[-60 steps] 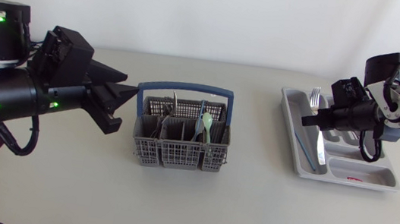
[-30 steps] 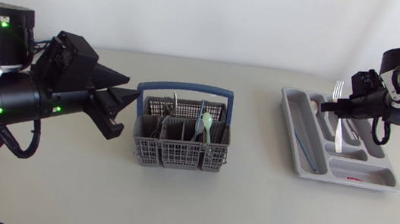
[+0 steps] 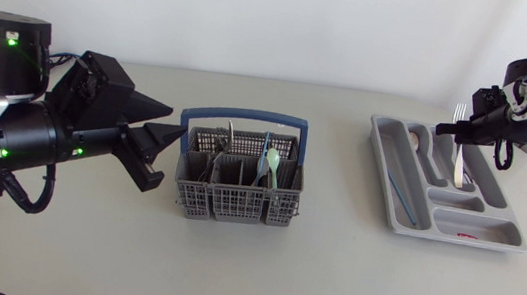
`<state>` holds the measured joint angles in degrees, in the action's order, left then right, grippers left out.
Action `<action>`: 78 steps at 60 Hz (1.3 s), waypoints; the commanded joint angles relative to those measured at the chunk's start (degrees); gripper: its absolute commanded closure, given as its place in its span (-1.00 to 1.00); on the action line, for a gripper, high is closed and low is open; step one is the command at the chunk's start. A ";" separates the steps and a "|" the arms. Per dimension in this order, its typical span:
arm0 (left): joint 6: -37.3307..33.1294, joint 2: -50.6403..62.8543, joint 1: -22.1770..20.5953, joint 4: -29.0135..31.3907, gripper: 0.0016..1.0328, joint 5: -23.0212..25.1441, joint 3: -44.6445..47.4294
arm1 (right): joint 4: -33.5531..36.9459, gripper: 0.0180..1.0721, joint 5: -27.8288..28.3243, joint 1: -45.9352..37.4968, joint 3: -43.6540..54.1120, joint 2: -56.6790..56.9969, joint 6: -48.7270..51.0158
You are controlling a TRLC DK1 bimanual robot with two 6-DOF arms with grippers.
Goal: Sort the cutlery from the basket into the organizer compartments.
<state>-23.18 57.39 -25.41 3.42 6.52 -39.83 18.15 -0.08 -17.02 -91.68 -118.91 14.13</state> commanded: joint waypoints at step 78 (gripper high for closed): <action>-6.97 -4.04 -1.05 0.80 0.12 -0.64 5.12 | -1.98 -0.05 -4.23 1.90 1.06 -2.64 -0.51</action>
<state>-27.33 54.24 -26.06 4.01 5.89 -36.64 17.65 -3.97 -16.56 -94.63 -127.72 14.09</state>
